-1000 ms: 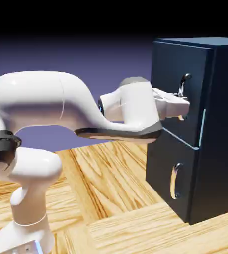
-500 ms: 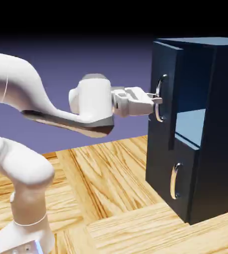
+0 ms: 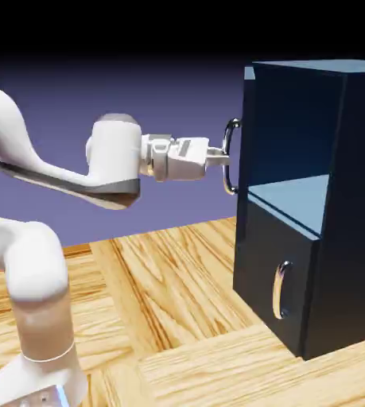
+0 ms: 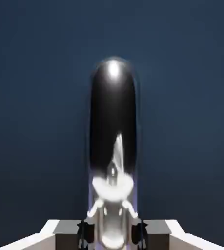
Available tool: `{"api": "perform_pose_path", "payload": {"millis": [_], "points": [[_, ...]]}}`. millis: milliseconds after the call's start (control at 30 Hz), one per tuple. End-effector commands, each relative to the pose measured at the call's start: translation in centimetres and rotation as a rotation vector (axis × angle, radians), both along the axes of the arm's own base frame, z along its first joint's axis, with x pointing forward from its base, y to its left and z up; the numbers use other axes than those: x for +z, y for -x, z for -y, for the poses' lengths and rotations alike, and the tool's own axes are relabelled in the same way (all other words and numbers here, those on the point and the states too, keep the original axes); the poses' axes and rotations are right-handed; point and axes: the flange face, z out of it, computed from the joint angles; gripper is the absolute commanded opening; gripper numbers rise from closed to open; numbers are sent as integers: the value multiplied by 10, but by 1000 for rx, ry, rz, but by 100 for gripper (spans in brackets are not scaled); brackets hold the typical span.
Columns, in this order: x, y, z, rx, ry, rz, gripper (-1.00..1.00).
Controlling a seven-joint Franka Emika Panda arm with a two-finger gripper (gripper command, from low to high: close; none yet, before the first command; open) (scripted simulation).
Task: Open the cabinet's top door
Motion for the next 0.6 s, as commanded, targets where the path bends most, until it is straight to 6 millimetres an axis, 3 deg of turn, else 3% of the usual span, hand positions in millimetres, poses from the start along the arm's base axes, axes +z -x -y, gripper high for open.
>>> {"api": "perform_pose_path", "payload": {"millis": [0, 267, 567], "points": [[0, 1, -2, -9, -2, 0, -100], [0, 10, -18, -71, -2, 1, -100], [0, 27, -59, -218, -3, 0, -100]]}}
